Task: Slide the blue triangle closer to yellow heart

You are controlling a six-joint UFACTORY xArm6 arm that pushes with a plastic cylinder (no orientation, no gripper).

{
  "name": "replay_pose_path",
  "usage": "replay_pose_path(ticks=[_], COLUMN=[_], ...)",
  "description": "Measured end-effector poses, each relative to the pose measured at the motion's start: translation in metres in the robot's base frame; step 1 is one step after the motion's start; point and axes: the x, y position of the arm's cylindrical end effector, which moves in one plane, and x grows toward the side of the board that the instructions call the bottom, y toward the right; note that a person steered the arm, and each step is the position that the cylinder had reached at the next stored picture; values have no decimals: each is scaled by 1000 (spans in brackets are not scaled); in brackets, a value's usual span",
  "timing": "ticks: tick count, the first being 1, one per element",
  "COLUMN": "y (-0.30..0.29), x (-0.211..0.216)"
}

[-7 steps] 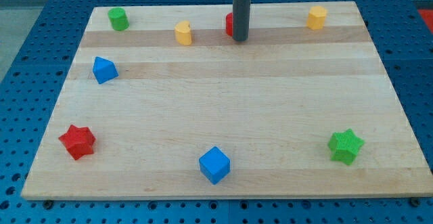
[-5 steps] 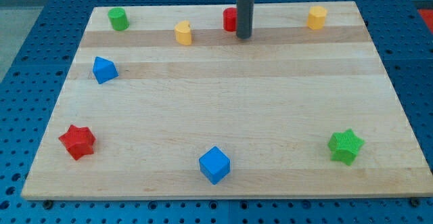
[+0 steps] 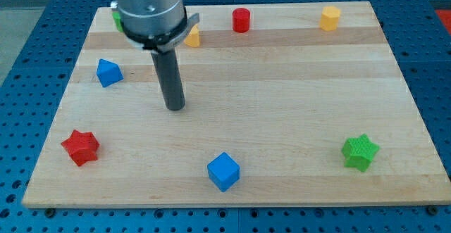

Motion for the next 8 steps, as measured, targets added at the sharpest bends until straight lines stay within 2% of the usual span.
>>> replay_pose_path(ticks=[1, 2, 3, 4, 5, 6, 7, 8], y=[-65, -149, -142, -120, -128, -169, -83, -25], x=[6, -10, -52, -77, -78, -85, -115, -118])
